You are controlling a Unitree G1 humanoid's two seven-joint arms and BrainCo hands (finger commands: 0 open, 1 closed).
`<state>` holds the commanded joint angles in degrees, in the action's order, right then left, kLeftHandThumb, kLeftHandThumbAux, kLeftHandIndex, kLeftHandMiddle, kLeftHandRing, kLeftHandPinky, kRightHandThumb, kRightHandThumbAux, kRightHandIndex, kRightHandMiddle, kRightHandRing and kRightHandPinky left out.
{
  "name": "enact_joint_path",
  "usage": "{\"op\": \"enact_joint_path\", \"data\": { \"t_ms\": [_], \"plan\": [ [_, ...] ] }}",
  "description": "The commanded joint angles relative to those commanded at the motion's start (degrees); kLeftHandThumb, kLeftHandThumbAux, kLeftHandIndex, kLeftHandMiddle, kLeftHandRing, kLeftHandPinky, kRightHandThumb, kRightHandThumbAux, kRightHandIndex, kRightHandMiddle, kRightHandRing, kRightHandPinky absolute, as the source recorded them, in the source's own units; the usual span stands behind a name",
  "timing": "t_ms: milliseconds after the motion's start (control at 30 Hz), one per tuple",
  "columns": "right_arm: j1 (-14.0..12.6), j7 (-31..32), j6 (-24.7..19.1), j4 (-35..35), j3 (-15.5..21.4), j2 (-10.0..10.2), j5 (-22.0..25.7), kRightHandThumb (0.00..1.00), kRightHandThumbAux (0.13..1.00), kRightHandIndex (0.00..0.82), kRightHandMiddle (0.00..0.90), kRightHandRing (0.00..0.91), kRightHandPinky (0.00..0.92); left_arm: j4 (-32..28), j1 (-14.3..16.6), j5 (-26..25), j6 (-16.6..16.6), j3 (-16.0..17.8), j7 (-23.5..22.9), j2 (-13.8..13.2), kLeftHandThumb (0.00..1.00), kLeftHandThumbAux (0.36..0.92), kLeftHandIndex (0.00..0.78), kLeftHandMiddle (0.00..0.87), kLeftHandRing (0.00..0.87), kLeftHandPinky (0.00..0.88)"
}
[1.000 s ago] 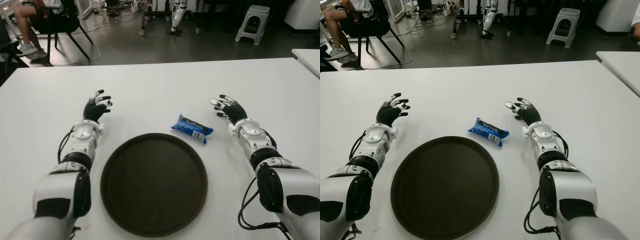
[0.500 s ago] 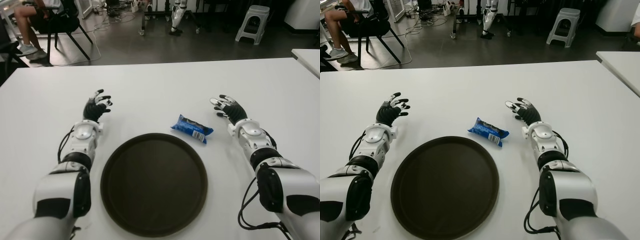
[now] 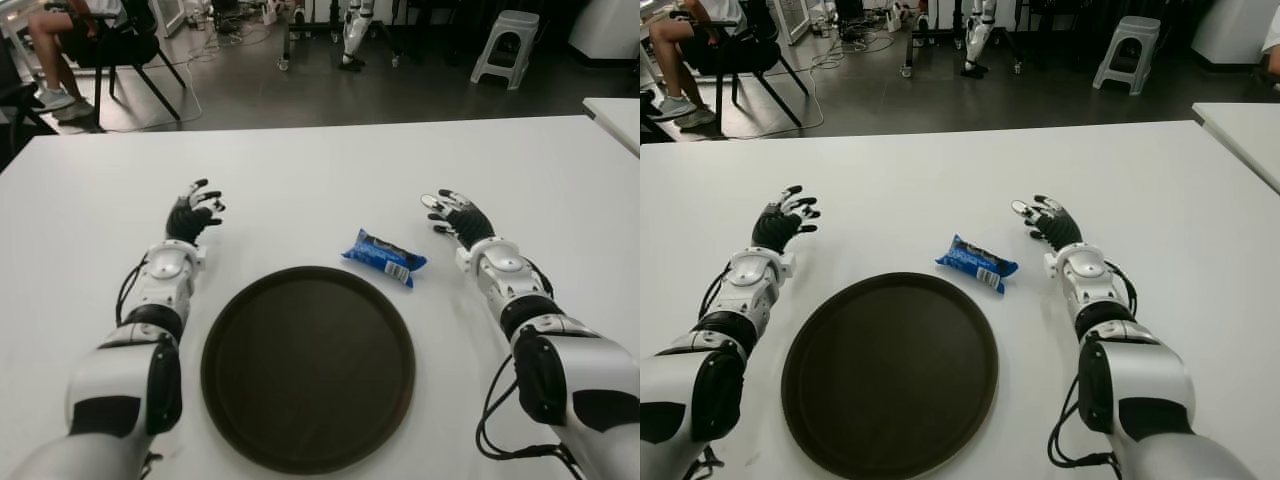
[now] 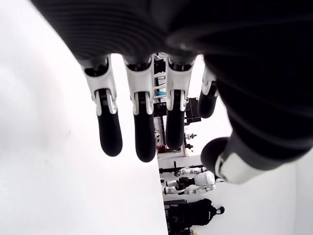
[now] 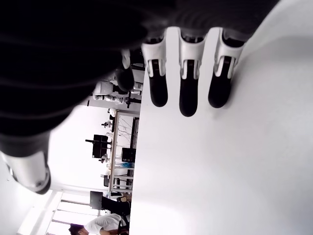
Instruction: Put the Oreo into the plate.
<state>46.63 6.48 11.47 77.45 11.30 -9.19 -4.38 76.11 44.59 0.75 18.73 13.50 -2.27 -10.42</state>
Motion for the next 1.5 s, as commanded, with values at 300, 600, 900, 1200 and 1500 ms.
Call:
{"op": "enact_joint_path", "data": {
  "t_ms": [300,600,900,1200,1500],
  "plan": [
    [0.06,0.06,-0.05,0.02,-0.01,-0.03,-0.03,0.063,0.537,0.104,0.197,0.202,0.213,-0.05,0.26,-1.1,-0.93,0.95,-1.78,0.06,0.161,0.698,0.175,0.273,0.285,0.311],
    [0.03,-0.13,0.13,0.0,-0.56,-0.05,-0.52,0.032,0.528,0.104,0.195,0.196,0.211,-0.19,0.32,-1.83,-1.32,1.67,-3.45,0.04,0.111,0.69,0.177,0.279,0.278,0.304],
    [0.02,-0.33,0.21,-0.02,-0.86,-0.04,-0.68,0.025,0.537,0.112,0.191,0.19,0.204,-0.33,0.36,-1.93,-1.38,1.47,-3.66,-0.04,0.065,0.692,0.174,0.268,0.26,0.278],
    [-0.02,-0.16,0.13,0.0,-0.82,-0.05,-0.6,0.025,0.539,0.098,0.183,0.186,0.204,-0.33,0.34,-1.7,-1.44,1.15,-3.38,-0.07,0.046,0.682,0.173,0.269,0.267,0.29],
    [-0.06,-0.04,0.25,-0.01,-0.71,-0.08,-0.48,0.059,0.533,0.108,0.195,0.201,0.224,-0.32,0.25,-1.55,-1.02,0.92,-3.5,-0.1,0.106,0.667,0.18,0.282,0.28,0.3]
  ]
}}
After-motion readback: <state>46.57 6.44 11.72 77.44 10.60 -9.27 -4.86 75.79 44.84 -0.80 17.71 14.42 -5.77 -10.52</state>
